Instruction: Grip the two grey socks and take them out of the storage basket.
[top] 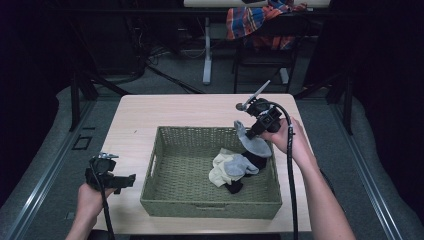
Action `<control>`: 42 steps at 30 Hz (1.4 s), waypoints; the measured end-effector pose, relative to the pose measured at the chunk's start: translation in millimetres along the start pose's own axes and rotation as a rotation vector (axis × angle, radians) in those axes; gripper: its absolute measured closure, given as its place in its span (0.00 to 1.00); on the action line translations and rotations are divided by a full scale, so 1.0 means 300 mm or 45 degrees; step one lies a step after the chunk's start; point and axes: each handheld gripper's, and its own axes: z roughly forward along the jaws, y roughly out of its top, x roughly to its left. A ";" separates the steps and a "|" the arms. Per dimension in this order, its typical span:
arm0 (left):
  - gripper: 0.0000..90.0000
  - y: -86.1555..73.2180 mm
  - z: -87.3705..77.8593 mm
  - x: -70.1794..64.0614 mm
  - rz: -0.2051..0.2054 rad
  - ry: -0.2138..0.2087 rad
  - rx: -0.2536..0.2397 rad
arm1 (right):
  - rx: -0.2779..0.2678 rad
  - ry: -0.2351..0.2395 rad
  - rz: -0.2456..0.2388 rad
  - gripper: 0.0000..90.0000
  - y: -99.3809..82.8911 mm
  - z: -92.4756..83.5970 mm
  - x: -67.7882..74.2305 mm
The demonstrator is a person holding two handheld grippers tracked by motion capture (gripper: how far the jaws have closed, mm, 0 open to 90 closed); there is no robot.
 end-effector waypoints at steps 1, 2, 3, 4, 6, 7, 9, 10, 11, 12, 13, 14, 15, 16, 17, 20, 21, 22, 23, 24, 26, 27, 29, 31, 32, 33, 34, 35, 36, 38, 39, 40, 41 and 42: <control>0.03 0.000 0.000 0.000 0.000 0.000 0.000 | 0.000 0.000 0.000 0.96 0.000 0.000 0.000; 0.03 0.000 0.000 0.001 -0.001 0.000 0.002 | -0.002 -0.003 0.004 0.96 -0.001 -0.003 -0.002; 0.03 0.000 0.000 0.001 -0.001 0.001 0.002 | 0.000 0.000 0.003 0.96 -0.002 -0.006 -0.006; 0.03 0.000 0.000 0.001 -0.002 0.000 0.002 | -0.003 0.002 0.008 0.96 -0.002 -0.008 -0.007; 0.03 0.000 -0.001 0.000 -0.001 0.001 -0.001 | -0.008 0.002 0.008 0.96 -0.002 -0.020 -0.010; 0.03 0.000 -0.001 0.000 -0.001 0.001 -0.001 | -0.012 0.000 0.009 0.96 -0.001 -0.024 -0.009; 0.03 0.000 -0.001 -0.001 -0.004 0.000 -0.002 | -0.017 -0.002 0.005 0.96 0.001 -0.034 -0.006; 0.03 0.000 -0.001 -0.001 -0.004 0.000 -0.002 | -0.023 0.001 0.006 0.96 0.002 -0.038 -0.006; 0.03 0.000 -0.001 -0.002 -0.003 0.000 -0.002 | -0.019 -0.002 0.010 0.96 0.004 -0.044 -0.004; 0.03 0.000 -0.001 -0.002 -0.003 0.000 -0.002 | -0.019 -0.002 0.010 0.96 0.004 -0.044 -0.004; 0.03 0.000 -0.001 -0.002 -0.004 0.000 -0.003 | -0.022 -0.005 0.004 0.96 0.005 -0.050 -0.004; 0.03 0.000 -0.001 -0.001 -0.003 0.000 -0.002 | -0.023 -0.011 -0.001 0.96 0.007 -0.059 -0.004; 0.03 0.000 -0.001 -0.001 -0.002 0.000 -0.001 | -0.025 -0.010 0.004 0.96 0.007 -0.064 -0.005; 0.03 0.000 -0.001 -0.001 -0.002 0.000 -0.001 | -0.025 -0.010 0.004 0.96 0.007 -0.064 -0.005; 0.03 0.000 -0.001 -0.001 -0.001 0.000 -0.002 | -0.035 -0.012 0.008 0.96 0.006 -0.071 -0.008; 0.03 0.001 -0.002 -0.001 0.001 -0.004 0.003 | -0.034 -0.019 0.007 0.96 0.005 -0.080 -0.011; 0.03 0.001 -0.002 -0.001 0.001 -0.004 0.002 | -0.034 -0.025 0.007 0.96 0.004 -0.085 -0.013; 0.03 0.001 -0.002 -0.001 0.001 -0.003 0.002 | -0.032 -0.022 0.011 0.96 0.002 -0.091 -0.016; 0.03 0.000 -0.001 -0.001 0.000 -0.002 -0.001 | -0.042 -0.028 0.015 0.96 -0.002 -0.101 -0.021; 0.03 0.000 -0.001 -0.001 0.000 -0.002 -0.001 | -0.042 -0.028 0.015 0.96 -0.002 -0.101 -0.021; 0.03 0.001 0.000 0.000 0.001 -0.002 0.000 | -0.032 -0.039 0.018 0.96 -0.006 -0.114 -0.027; 0.03 0.001 -0.001 0.000 0.002 -0.004 0.003 | -0.039 -0.045 0.024 0.96 -0.010 -0.119 -0.030; 0.03 0.001 0.000 -0.001 -0.001 -0.002 -0.001 | -0.026 -0.055 0.031 0.96 -0.024 -0.137 -0.044; 0.03 0.000 0.000 -0.001 -0.002 -0.002 -0.001 | -0.031 -0.059 0.034 0.96 -0.030 -0.140 -0.049; 0.03 0.000 0.000 -0.001 -0.006 -0.002 -0.002 | -0.031 -0.061 0.043 0.96 -0.037 -0.144 -0.054; 0.03 0.000 0.000 -0.002 -0.006 -0.001 -0.005 | -0.028 -0.063 0.053 0.96 -0.044 -0.147 -0.059; 0.03 0.000 -0.001 -0.002 -0.005 -0.002 -0.003 | -0.021 -0.068 0.062 0.96 -0.050 -0.150 -0.064; 0.03 0.000 0.000 -0.002 -0.004 -0.002 -0.001 | -0.018 -0.075 0.064 0.96 -0.057 -0.154 -0.070; 0.03 0.001 -0.001 -0.001 -0.003 -0.006 0.004 | -0.014 -0.076 0.071 0.96 -0.065 -0.158 -0.076; 0.03 0.001 -0.002 -0.001 0.002 -0.006 0.007 | -0.013 -0.084 0.078 0.96 -0.077 -0.166 -0.085; 0.03 0.001 -0.002 -0.001 0.002 -0.006 0.007 | -0.015 -0.085 0.087 0.96 -0.084 -0.170 -0.091; 0.03 0.001 -0.002 -0.001 0.003 -0.006 0.006 | -0.013 -0.090 0.103 0.96 -0.098 -0.179 -0.104; 0.03 0.001 -0.002 -0.001 0.003 -0.006 0.006 | -0.013 -0.090 0.103 0.96 -0.098 -0.179 -0.104; 0.03 0.001 -0.002 -0.001 0.003 -0.006 0.006 | -0.018 -0.097 0.110 0.96 -0.107 -0.181 -0.111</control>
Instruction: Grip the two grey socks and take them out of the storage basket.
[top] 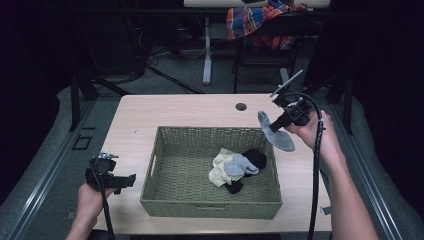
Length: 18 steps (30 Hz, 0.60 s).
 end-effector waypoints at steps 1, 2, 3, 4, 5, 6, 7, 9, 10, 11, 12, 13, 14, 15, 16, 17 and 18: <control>0.03 0.000 0.000 0.000 -0.001 0.001 0.000 | -0.003 -0.001 0.006 0.96 -0.008 -0.002 -0.008; 0.03 0.000 0.000 0.000 -0.001 0.001 0.000 | -0.002 -0.005 0.016 0.96 -0.018 -0.005 -0.020; 0.03 0.000 0.000 0.000 -0.001 0.001 -0.001 | -0.001 -0.007 0.023 0.96 -0.025 -0.005 -0.027; 0.03 0.000 0.000 0.000 -0.001 0.001 0.000 | 0.003 -0.016 0.029 0.96 -0.035 -0.006 -0.037; 0.03 0.000 0.000 0.000 -0.001 0.000 0.000 | -0.003 -0.017 0.056 0.96 -0.054 -0.006 -0.057; 0.03 0.000 0.000 0.000 -0.001 0.000 0.000 | -0.003 -0.017 0.056 0.96 -0.054 -0.006 -0.057; 0.03 0.000 0.001 0.000 -0.001 0.001 0.001 | -0.004 -0.017 0.069 0.96 -0.064 -0.006 -0.066; 0.03 0.000 0.001 0.000 -0.001 0.002 0.003 | 0.001 -0.028 0.090 0.96 -0.085 -0.011 -0.085; 0.03 0.000 0.002 -0.001 -0.004 0.002 0.000 | -0.012 -0.038 0.104 0.96 -0.095 -0.011 -0.093; 0.03 0.000 0.003 -0.002 -0.006 0.005 -0.004 | -0.009 -0.041 0.128 0.96 -0.114 -0.014 -0.109; 0.03 0.000 0.003 -0.002 -0.006 0.005 -0.004 | -0.009 -0.041 0.128 0.96 -0.114 -0.014 -0.109; 0.03 0.000 0.003 -0.002 -0.005 0.006 -0.003 | -0.019 -0.041 0.137 0.96 -0.123 -0.013 -0.117; 0.03 0.000 0.004 -0.002 -0.004 0.005 -0.002 | -0.023 -0.043 0.149 0.96 -0.131 -0.012 -0.124; 0.03 0.000 0.005 -0.002 -0.007 0.006 -0.001 | -0.026 -0.045 0.158 0.96 -0.140 -0.011 -0.131; 0.03 0.000 0.005 -0.002 -0.008 0.006 -0.001 | -0.039 -0.041 0.171 0.96 -0.151 -0.007 -0.140; 0.03 0.001 0.005 -0.002 -0.006 0.005 -0.001 | -0.027 -0.043 0.171 0.96 -0.154 -0.004 -0.145; 0.03 0.001 0.006 -0.002 -0.005 0.006 -0.001 | -0.011 -0.045 0.171 0.96 -0.157 0.003 -0.151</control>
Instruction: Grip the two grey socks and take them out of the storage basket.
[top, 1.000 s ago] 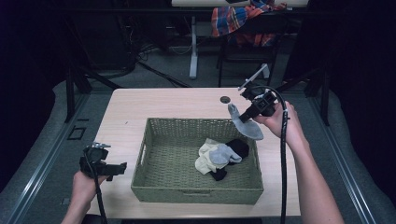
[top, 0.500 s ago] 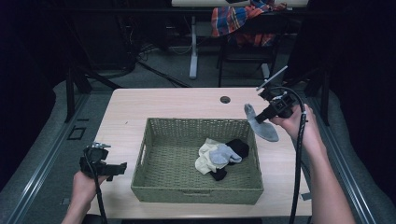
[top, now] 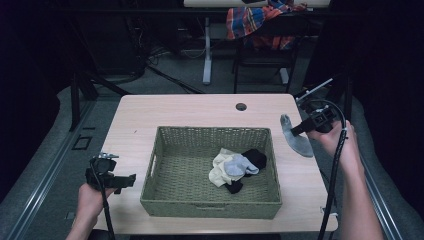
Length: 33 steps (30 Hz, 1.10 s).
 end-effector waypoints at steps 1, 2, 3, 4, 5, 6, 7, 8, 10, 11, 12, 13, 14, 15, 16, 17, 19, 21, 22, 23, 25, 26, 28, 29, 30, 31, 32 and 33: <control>0.03 0.001 -0.001 0.000 0.000 -0.003 0.004 | 0.004 -0.012 0.003 0.96 -0.004 0.003 -0.005; 0.03 0.000 0.000 0.000 -0.001 0.000 -0.001 | 0.005 -0.015 0.010 0.96 -0.008 0.008 -0.009; 0.03 0.001 -0.001 0.001 0.000 -0.004 0.004 | 0.012 -0.014 0.010 0.96 -0.011 0.014 -0.013; 0.03 0.001 -0.001 0.002 0.002 -0.005 0.004 | 0.015 -0.017 0.012 0.96 -0.014 0.022 -0.016; 0.03 0.002 -0.002 0.003 0.003 -0.003 0.004 | 0.036 -0.028 0.023 0.96 -0.020 0.040 -0.025; 0.03 0.002 -0.002 0.003 0.003 -0.003 0.004 | 0.036 -0.028 0.023 0.96 -0.020 0.040 -0.025; 0.03 0.001 -0.002 0.003 0.000 -0.004 0.000 | 0.047 -0.031 0.026 0.96 -0.022 0.050 -0.029; 0.03 0.001 -0.003 0.004 0.005 -0.004 0.002 | 0.045 -0.032 0.037 0.96 -0.025 0.061 -0.032; 0.03 0.001 -0.002 0.004 0.003 -0.004 0.000 | 0.072 -0.033 0.036 0.96 -0.028 0.083 -0.045; 0.03 0.001 -0.002 0.005 0.002 -0.004 0.000 | 0.072 -0.033 0.036 0.96 -0.028 0.083 -0.045; 0.03 0.001 -0.002 0.004 0.001 -0.005 -0.001 | 0.074 -0.042 0.043 0.96 -0.029 0.091 -0.044; 0.03 0.001 -0.003 0.004 0.001 -0.005 -0.001 | 0.085 -0.038 0.041 0.96 -0.030 0.101 -0.048; 0.03 0.000 -0.003 0.005 0.001 -0.005 -0.002 | 0.087 -0.038 0.044 0.96 -0.031 0.108 -0.049; 0.03 0.001 -0.003 0.005 -0.003 -0.004 -0.007 | 0.098 -0.042 0.050 0.96 -0.032 0.126 -0.052; 0.03 0.001 -0.003 0.005 -0.003 -0.004 -0.007 | 0.098 -0.042 0.050 0.96 -0.032 0.126 -0.052; 0.03 0.001 -0.003 0.005 -0.003 -0.004 -0.007 | 0.097 -0.041 0.059 0.96 -0.034 0.138 -0.052; 0.03 0.001 -0.003 0.005 0.000 -0.005 -0.005 | 0.122 -0.033 0.056 0.96 -0.035 0.170 -0.059; 0.03 0.002 -0.003 0.005 0.000 -0.005 -0.005 | 0.137 -0.035 0.056 0.96 -0.037 0.192 -0.061; 0.03 0.002 -0.003 0.005 -0.001 -0.005 -0.006 | 0.137 -0.035 0.056 0.96 -0.037 0.192 -0.061; 0.03 0.002 -0.002 0.005 -0.001 -0.003 -0.006 | 0.146 -0.034 0.065 0.96 -0.037 0.204 -0.061; 0.03 0.002 -0.002 0.004 0.000 -0.003 -0.003 | 0.170 -0.023 0.056 0.96 -0.039 0.230 -0.069; 0.03 0.002 -0.003 0.004 0.002 -0.002 -0.002 | 0.166 -0.022 0.075 0.96 -0.041 0.244 -0.070; 0.03 0.001 -0.004 0.003 -0.002 -0.003 -0.008 | 0.176 -0.007 0.080 0.96 -0.048 0.270 -0.076; 0.03 0.000 -0.004 0.003 -0.004 -0.001 -0.009 | 0.176 -0.005 0.089 0.96 -0.051 0.281 -0.078; 0.03 0.000 -0.005 0.002 -0.004 -0.001 -0.011 | 0.200 -0.002 0.080 0.96 -0.052 0.289 -0.084; 0.03 -0.001 -0.005 0.002 -0.004 0.000 -0.011 | 0.194 -0.008 0.094 0.96 -0.057 0.303 -0.083; 0.03 -0.001 -0.005 0.002 -0.005 0.000 -0.010 | 0.203 -0.011 0.096 0.96 -0.059 0.313 -0.084; 0.03 -0.001 -0.006 0.002 -0.004 0.001 -0.010 | 0.209 -0.009 0.098 0.96 -0.062 0.323 -0.085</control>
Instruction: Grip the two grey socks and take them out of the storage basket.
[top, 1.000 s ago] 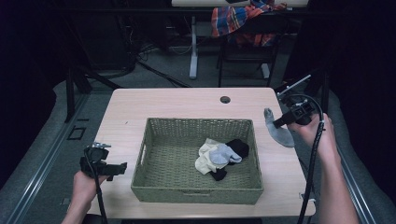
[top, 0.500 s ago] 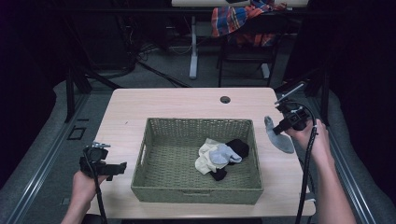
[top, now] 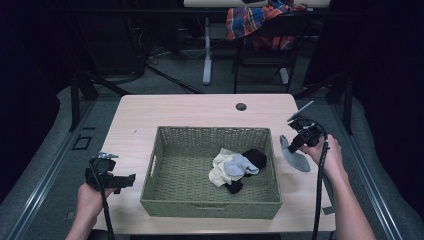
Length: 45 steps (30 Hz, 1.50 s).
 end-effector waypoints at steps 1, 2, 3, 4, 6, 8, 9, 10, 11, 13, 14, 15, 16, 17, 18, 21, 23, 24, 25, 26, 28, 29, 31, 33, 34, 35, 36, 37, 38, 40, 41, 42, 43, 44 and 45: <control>0.03 0.000 -0.001 0.000 0.004 0.000 0.004 | 0.018 0.011 -0.005 0.96 0.000 0.009 -0.006; 0.03 0.000 -0.001 0.000 0.003 0.000 0.004 | 0.020 0.004 0.005 0.96 -0.003 0.029 -0.008; 0.03 0.000 -0.001 -0.001 0.003 -0.001 0.002 | 0.020 0.004 0.005 0.96 -0.003 0.029 -0.008; 0.03 0.000 -0.001 -0.001 0.005 -0.001 0.006 | 0.033 -0.003 0.009 0.96 -0.003 0.037 -0.007; 0.03 0.001 -0.001 -0.002 0.004 -0.004 0.008 | 0.052 0.004 0.012 0.96 -0.005 0.054 -0.012; 0.03 0.001 -0.001 -0.002 0.004 -0.003 0.008 | 0.063 -0.004 -0.004 0.96 -0.005 0.055 -0.018; 0.03 0.000 -0.001 -0.002 0.004 -0.001 0.002 | 0.054 -0.006 0.016 0.96 -0.010 0.067 -0.019; 0.03 0.000 -0.001 -0.002 0.004 0.000 0.001 | 0.054 -0.017 0.019 0.96 -0.011 0.070 -0.019; 0.03 0.000 -0.001 -0.002 0.004 -0.001 0.002 | 0.059 -0.006 0.021 0.96 -0.012 0.075 -0.023; 0.03 0.002 -0.001 -0.002 0.007 -0.005 0.007 | 0.062 -0.013 0.023 0.96 -0.014 0.086 -0.027; 0.03 0.002 -0.001 -0.002 0.007 -0.005 0.007 | 0.062 -0.013 0.023 0.96 -0.014 0.086 -0.027; 0.03 0.002 -0.001 -0.002 0.009 -0.004 0.007 | 0.080 -0.017 0.017 0.96 -0.015 0.101 -0.026; 0.03 0.002 -0.001 -0.002 0.010 -0.004 0.005 | 0.093 -0.017 0.014 0.96 -0.014 0.106 -0.027; 0.03 0.002 -0.002 -0.003 0.008 -0.004 0.004 | 0.089 -0.024 0.029 0.96 -0.014 0.115 -0.025; 0.03 0.002 -0.002 -0.003 0.008 -0.004 0.004 | 0.103 -0.013 0.018 0.95 -0.013 0.120 -0.029; 0.03 0.000 -0.003 -0.002 0.005 -0.003 0.003 | 0.106 -0.014 0.027 0.94 -0.014 0.136 -0.028; 0.03 0.000 -0.001 0.000 0.003 -0.001 0.006 | 0.146 -0.030 -0.010 0.90 -0.011 0.135 -0.027; 0.03 0.000 -0.001 0.000 0.003 0.000 0.006 | 0.116 -0.034 0.003 0.86 -0.014 0.136 -0.022; 0.03 0.000 -0.003 -0.001 0.006 0.001 0.007 | 0.106 -0.038 0.003 0.82 -0.015 0.129 -0.022; 0.03 0.000 -0.004 -0.002 0.005 -0.001 0.007 | 0.081 -0.035 0.001 0.74 -0.016 0.106 -0.022; 0.03 0.000 -0.004 -0.002 0.001 0.000 0.003 | 0.080 -0.036 -0.011 0.67 -0.015 0.088 -0.024; 0.03 0.000 -0.004 -0.001 0.002 0.003 0.005 | 0.051 -0.029 -0.005 0.64 -0.017 0.071 -0.024; 0.03 0.000 -0.002 0.000 -0.002 0.002 0.003 | -0.004 -0.021 0.014 0.57 -0.020 0.029 -0.025; 0.03 0.000 0.000 0.001 0.001 0.003 0.007 | -0.042 -0.011 0.002 0.51 -0.023 -0.014 -0.028; 0.03 0.000 0.000 0.000 0.002 0.003 0.007 | -0.061 0.004 0.007 0.49 -0.025 -0.031 -0.031; 0.03 0.000 0.000 0.000 0.000 0.002 0.007 | -0.062 0.017 -0.005 0.47 -0.026 -0.049 -0.036; 0.03 0.000 -0.001 -0.001 0.002 -0.001 0.010 | -0.076 0.020 -0.010 0.44 -0.030 -0.061 -0.039; 0.03 0.000 -0.002 -0.001 0.007 -0.001 0.011 | -0.075 0.026 -0.019 0.40 -0.033 -0.074 -0.042; 0.03 0.000 -0.003 -0.001 0.008 -0.005 0.018 | -0.094 0.021 -0.018 0.36 -0.036 -0.083 -0.039; 0.03 0.000 -0.002 -0.001 0.007 -0.005 0.019 | -0.103 0.049 -0.034 0.27 -0.038 -0.107 -0.038; 0.03 0.000 -0.002 -0.001 0.007 -0.006 0.019 | -0.112 0.058 -0.043 0.20 -0.040 -0.119 -0.034; 0.03 0.000 -0.002 -0.001 0.009 -0.006 0.016 | -0.121 0.057 -0.054 0.18 -0.039 -0.131 -0.027; 0.03 0.000 -0.002 0.000 0.010 -0.007 0.017 | -0.147 0.056 -0.056 0.16 -0.039 -0.142 -0.016; 0.03 0.000 -0.001 0.000 0.010 -0.008 0.019 | -0.141 0.051 -0.073 0.15 -0.036 -0.157 -0.004; 0.03 0.000 0.000 0.000 0.007 -0.008 0.018 | -0.158 0.057 -0.083 0.13 -0.033 -0.168 0.010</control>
